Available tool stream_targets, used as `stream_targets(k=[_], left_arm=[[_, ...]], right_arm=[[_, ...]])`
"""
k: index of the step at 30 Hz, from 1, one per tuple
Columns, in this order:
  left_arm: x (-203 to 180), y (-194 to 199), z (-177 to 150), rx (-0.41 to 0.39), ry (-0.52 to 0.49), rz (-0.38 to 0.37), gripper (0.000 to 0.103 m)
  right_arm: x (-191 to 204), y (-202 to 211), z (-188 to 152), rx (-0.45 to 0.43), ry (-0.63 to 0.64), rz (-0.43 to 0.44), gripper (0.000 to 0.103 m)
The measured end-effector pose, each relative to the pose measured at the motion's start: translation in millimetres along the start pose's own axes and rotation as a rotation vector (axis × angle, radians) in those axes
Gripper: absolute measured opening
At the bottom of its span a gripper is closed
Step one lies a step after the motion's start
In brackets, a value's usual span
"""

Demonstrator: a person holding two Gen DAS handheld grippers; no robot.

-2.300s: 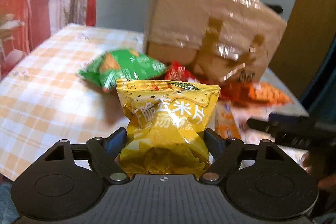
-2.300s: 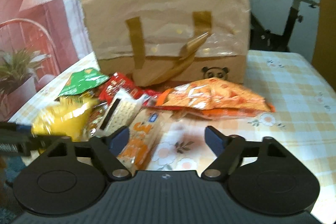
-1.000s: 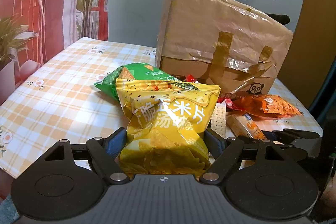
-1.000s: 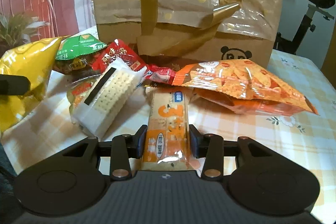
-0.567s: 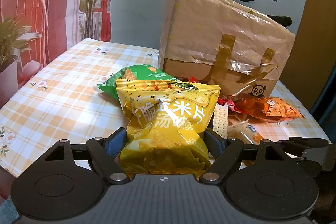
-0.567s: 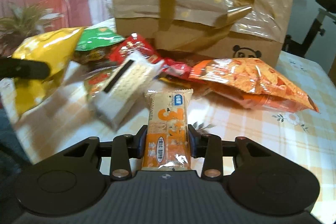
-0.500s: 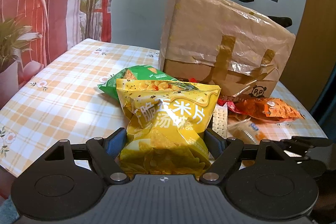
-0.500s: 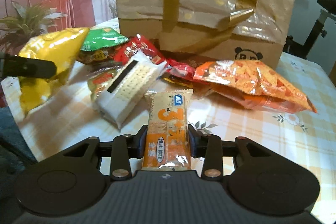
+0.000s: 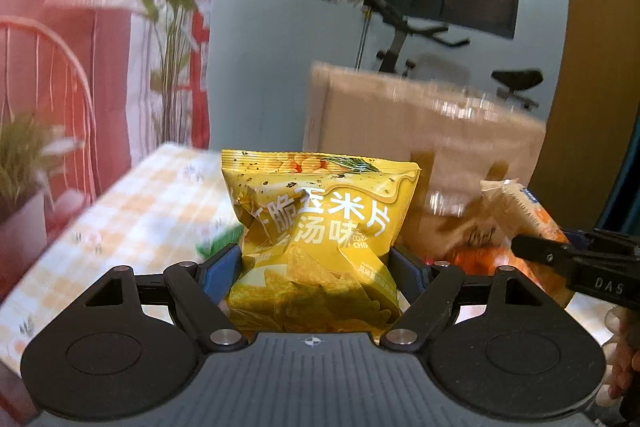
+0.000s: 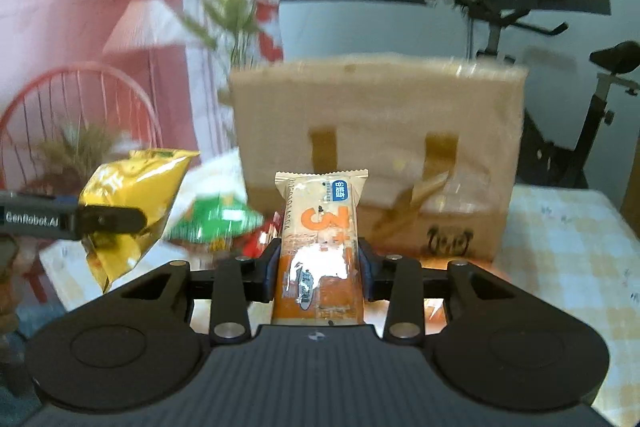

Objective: Organize snacks
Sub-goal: 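Carry both snacks over the paper bag and drop them inside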

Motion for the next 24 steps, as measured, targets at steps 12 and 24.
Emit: stream_targets(k=[12,24], left_arm=[[-2,-20,95,-0.143,-0.001,-0.041,0.082],[-53,-96,164,-0.188,-0.103,-0.084,0.083]], right_arm=[[-32,3,87,-0.173,0.013,-0.041,0.040],[-67,-55,150,-0.244,0.004,-0.110,0.040]])
Point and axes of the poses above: each gripper's, at about its wrist camera, not at the fingertips, and y roughly against the way its jaws point, x to its left, z to its top, the point moved 2 cm from there along -y, roughly the way its jaws point, and after that the axes turned 4 degrees about -y, right-handed, at the moved point
